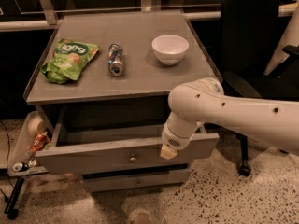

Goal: Close top drawer

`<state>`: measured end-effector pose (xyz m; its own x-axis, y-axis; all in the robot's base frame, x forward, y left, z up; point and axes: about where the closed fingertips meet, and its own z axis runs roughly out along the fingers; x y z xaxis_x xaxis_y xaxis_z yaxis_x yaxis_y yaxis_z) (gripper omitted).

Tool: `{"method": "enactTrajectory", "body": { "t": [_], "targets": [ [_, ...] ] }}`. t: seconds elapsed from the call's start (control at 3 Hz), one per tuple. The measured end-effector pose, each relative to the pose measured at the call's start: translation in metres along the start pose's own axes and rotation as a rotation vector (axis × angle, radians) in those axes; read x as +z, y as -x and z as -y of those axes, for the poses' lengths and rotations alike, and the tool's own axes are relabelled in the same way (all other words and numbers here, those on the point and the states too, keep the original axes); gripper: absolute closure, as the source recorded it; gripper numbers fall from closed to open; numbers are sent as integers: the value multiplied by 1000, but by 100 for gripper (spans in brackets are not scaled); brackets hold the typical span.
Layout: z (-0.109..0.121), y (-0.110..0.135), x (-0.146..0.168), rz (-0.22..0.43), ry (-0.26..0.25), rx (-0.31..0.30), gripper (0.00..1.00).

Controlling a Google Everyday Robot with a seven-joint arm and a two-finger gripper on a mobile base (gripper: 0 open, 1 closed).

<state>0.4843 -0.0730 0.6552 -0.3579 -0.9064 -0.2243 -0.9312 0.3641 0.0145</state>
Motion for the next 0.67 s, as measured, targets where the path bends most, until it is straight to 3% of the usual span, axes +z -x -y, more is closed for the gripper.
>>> {"method": "enactTrajectory", "body": {
  "t": [0.33,0.67],
  "targets": [
    [10,-2,7,-25,-9,8,100],
    [10,-2,7,-25,-9,8,81]
  ]
}}
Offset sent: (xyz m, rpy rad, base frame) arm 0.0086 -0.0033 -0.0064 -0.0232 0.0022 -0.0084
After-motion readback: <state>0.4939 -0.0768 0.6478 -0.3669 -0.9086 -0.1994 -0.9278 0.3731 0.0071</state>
